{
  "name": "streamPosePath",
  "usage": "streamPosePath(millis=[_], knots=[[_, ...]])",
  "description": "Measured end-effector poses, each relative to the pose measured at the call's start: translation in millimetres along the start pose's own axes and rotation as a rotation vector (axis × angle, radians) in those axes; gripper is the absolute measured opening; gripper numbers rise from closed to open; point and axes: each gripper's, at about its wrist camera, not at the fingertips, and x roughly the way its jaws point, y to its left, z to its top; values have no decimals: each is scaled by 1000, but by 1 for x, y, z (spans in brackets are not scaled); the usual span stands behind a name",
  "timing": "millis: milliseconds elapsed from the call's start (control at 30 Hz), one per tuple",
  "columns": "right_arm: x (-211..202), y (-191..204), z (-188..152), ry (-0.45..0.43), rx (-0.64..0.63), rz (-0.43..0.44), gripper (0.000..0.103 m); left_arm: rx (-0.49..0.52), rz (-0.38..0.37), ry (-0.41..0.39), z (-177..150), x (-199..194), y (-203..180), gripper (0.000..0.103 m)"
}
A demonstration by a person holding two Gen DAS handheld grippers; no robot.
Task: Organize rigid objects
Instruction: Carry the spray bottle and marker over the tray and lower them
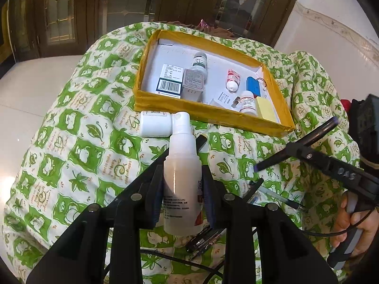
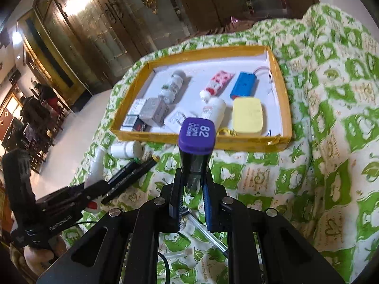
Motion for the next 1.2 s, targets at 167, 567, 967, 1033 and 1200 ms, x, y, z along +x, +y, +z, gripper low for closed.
streamPosePath(millis=[167, 567, 967, 1033, 1200], knots=[[11, -12, -7, 52, 52, 12, 13, 14, 7, -11, 0, -2, -3, 27], [-7, -4, -4, -4, 12, 19, 13, 18, 35, -41, 1, -7, -2, 27], [-14, -6, -2, -18, 31, 41, 13, 30, 65, -55, 4, -11, -3, 27], [-15, -7, -1, -20, 35, 42, 13, 39, 73, -59, 6, -12, -4, 27], [-18, -10, 2, -30, 50, 45, 14, 68, 94, -65, 9, -12, -8, 27]])
